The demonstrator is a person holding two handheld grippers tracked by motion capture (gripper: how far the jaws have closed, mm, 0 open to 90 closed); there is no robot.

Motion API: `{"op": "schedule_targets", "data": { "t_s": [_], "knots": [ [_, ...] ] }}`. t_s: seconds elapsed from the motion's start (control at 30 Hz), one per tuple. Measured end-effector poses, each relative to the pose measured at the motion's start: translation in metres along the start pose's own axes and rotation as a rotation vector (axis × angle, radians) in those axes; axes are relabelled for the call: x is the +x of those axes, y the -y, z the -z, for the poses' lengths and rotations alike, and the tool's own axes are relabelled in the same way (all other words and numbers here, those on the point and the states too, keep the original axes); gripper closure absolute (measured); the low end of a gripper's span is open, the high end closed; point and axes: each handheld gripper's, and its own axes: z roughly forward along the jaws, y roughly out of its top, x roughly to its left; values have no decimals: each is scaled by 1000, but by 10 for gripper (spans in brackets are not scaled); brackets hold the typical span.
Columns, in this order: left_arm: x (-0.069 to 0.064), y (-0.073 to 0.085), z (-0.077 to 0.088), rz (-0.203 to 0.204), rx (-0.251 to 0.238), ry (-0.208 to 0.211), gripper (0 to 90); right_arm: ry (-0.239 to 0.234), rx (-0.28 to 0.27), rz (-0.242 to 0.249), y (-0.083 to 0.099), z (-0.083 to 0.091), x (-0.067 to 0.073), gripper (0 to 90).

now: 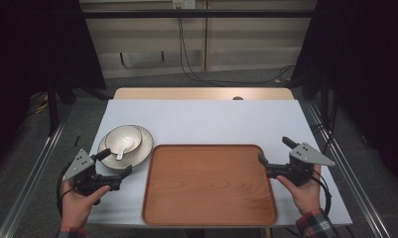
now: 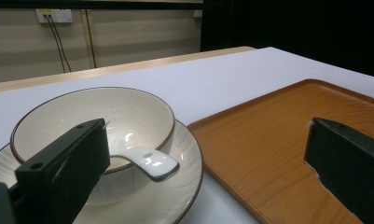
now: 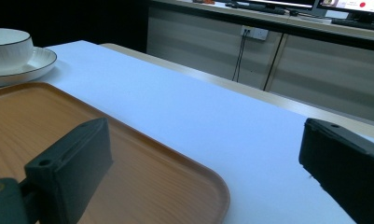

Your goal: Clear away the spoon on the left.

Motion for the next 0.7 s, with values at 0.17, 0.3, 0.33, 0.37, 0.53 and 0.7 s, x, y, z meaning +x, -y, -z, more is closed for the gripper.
{"op": "schedule_targets", "data": {
  "t_s": [0.17,0.3,0.33,0.37,0.53,0.7],
  "knots": [
    [1,2,-1,2,17,-8,0,-10,8,7,2,-3,1,23],
    [-1,4,0,1,25,-10,0,-9,5,8,1,-5,2,23],
    [-1,4,0,-2,34,-17,0,-13,8,3,2,-6,2,22],
    [-2,5,1,-9,42,-26,0,-17,10,-5,2,-7,1,22],
    [-3,6,2,-11,55,-41,0,-22,7,-39,3,-12,-1,22],
    [-5,5,5,-10,28,-63,25,-29,7,-36,4,-15,0,24]
  ]
}}
